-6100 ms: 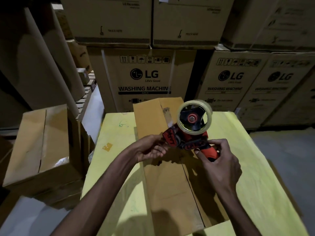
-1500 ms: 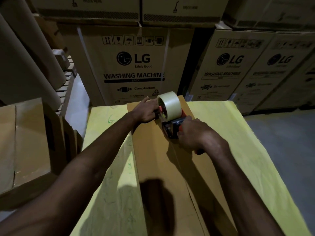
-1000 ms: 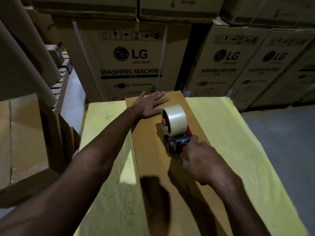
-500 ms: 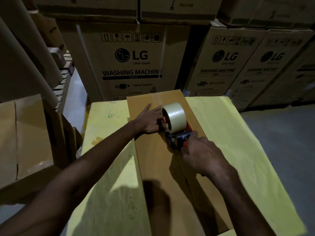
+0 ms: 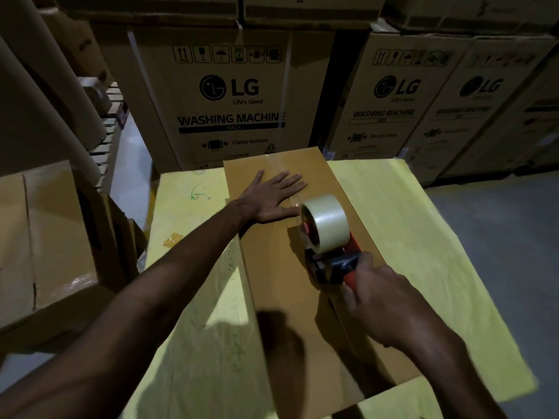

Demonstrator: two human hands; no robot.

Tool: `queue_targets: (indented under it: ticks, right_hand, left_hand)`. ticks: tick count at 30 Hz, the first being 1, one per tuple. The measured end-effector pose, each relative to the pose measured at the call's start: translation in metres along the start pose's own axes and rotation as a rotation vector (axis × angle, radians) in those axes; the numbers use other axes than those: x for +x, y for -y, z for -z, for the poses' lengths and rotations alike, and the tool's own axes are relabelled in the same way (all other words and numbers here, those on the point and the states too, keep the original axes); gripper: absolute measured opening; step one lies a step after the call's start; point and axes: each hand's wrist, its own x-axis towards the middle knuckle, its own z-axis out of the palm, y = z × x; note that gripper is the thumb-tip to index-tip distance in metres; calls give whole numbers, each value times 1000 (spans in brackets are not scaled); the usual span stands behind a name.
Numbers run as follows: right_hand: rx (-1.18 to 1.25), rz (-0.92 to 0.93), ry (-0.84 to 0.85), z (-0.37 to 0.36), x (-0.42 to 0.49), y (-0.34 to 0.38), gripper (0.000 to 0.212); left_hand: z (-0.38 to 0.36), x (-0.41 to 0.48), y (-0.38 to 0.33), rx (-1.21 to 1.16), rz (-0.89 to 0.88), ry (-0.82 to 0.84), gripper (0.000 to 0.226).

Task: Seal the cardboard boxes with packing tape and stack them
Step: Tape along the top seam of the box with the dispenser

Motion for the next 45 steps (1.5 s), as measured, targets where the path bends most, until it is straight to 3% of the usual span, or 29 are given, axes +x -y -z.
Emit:
queue_targets:
  ticks: [7,12,17,20,23,25,34,45]
  right_hand:
    - [14,-17,-7,-12,-22,-1,19]
    - [20,-27,-27,-21,-23,-2,23]
    - [-5,-9,-24,-20,-29,-4,22]
    - [-11,-8,-10,-20,-30,-5,21]
    - [-6,-15,-7,-21,-30,-6,23]
    - [4,-30,8,-22,-31,-11,24]
    - [55,-32,-19,-42,-48,-25,29]
    - [26,-30,50,-58,-114,-52,21]
  left_hand:
    - [3,-10,-16,5,1,-32,91]
    - [-20,-43,-51,-11,-268,-26,71]
    - [-14,-84,-59,-170,-297,-49,58]
    - [-10,-103,-62,-108,-362,-55,70]
    - [-14,-106,-64,77,-379,-22,115]
    - [-16,-100,-64,107,-354,2,133]
    - [-12,-94,-71,129,-269,45,112]
    - [-6,-101,-74,105,-220,78,108]
